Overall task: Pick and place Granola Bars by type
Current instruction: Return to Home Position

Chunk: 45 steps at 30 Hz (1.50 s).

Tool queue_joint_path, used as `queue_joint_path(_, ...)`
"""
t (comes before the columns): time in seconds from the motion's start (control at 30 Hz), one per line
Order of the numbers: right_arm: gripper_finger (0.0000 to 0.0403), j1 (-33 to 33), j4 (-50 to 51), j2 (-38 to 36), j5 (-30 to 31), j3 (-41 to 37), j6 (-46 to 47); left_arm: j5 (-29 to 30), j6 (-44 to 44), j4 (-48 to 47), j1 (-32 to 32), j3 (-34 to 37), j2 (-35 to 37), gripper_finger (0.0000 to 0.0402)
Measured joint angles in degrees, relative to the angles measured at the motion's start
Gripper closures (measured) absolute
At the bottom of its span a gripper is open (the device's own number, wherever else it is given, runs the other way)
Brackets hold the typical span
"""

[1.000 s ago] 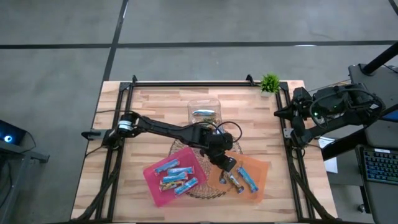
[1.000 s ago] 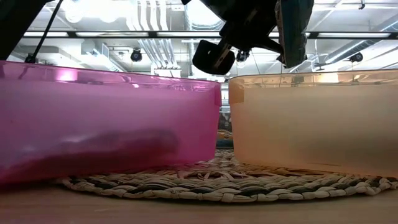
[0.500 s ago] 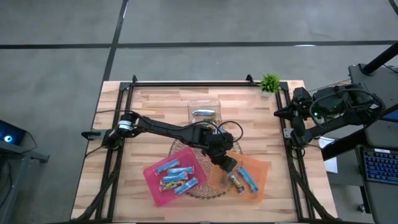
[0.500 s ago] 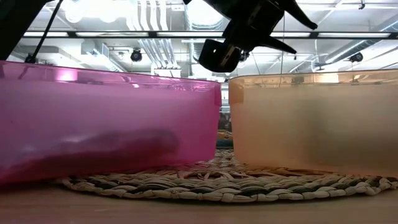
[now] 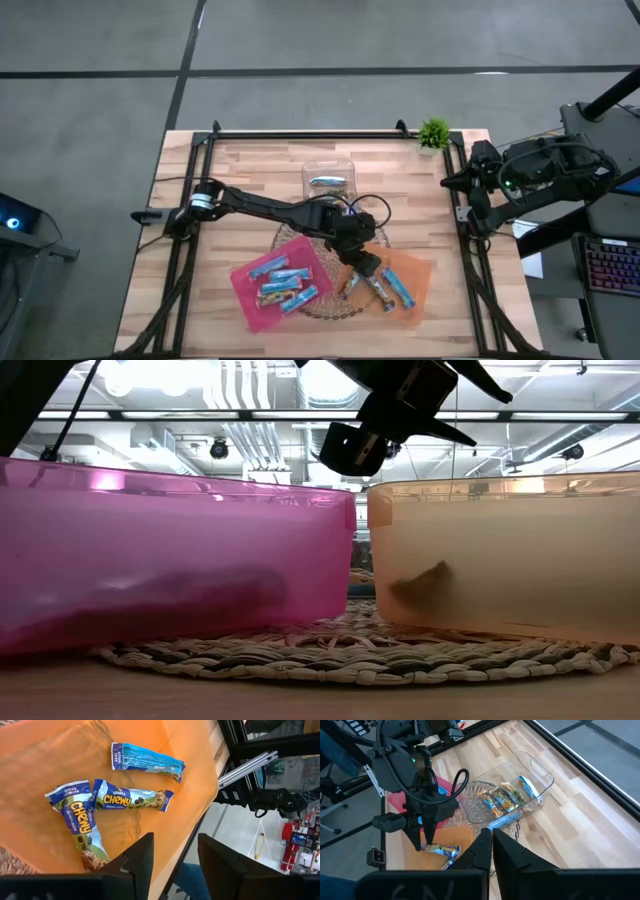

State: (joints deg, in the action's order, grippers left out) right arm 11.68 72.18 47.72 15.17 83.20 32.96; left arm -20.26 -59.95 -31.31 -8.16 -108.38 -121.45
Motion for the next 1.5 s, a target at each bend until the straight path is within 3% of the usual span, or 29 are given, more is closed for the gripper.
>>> queue_joint_path(0.13, 0.0394, 0.0, 0.0, 0.0, 0.0, 0.0, -0.4, -0.2, 0.3, 0.0, 0.0, 0.0, 0.1, 0.0287)
queue_joint_path(0.3, 0.0394, 0.0, 0.0, 0.0, 0.0, 0.0, -0.4, -0.3, 2.6, 0.1, 0.0, 0.0, 0.6, 0.0376)
queue_joint_path(0.37, 0.0394, 0.0, 0.0, 0.0, 0.0, 0.0, -0.4, -0.3, 3.1, 0.2, 0.0, 0.0, 0.7, 0.0393)
queue_joint_path(0.63, 0.0394, 0.0, 0.0, 0.0, -0.1, 0.0, -0.4, -0.3, 0.4, 0.2, 0.2, 0.0, 0.9, 0.0396)
queue_joint_path(0.77, 0.0394, 0.0, -0.1, 0.0, -0.1, 0.0, -0.4, -1.0, 6.9, -0.3, 0.6, 0.0, 0.9, 0.0397)
queue_joint_path(0.83, 0.0394, 0.0, -0.1, 0.0, 0.2, 0.0, -1.5, -3.7, 8.4, -1.8, 1.1, 0.0, 1.0, 0.0397)
queue_joint_path(0.93, 0.0394, 0.0, -0.9, 0.0, 2.8, 0.0, -3.3, -13.7, 12.6, -3.5, 2.1, 0.0, 2.3, 0.0397)
queue_joint_path(1.0, 0.0394, 0.0, -2.2, 0.0, 3.3, 0.0, -4.3, -15.1, 18.1, -4.5, 2.2, 0.0, 4.5, 0.0397)
queue_joint_path(1.07, 0.0394, 0.0, -4.6, 0.0, 3.4, 0.0, -7.1, -12.3, 23.0, -5.5, 2.0, 0.0, 7.6, 0.0397)
queue_joint_path(1.27, 0.0394, 0.0, -18.2, 0.0, 4.4, 0.0, -17.1, 11.6, 38.1, -8.2, -0.3, 0.1, 19.9, 0.0397)
queue_joint_path(1.5, 0.0394, 0.0, -26.2, -1.1, 4.5, -4.1, -23.8, 23.1, 50.1, -6.5, -0.2, 8.9, 37.6, 0.0397)
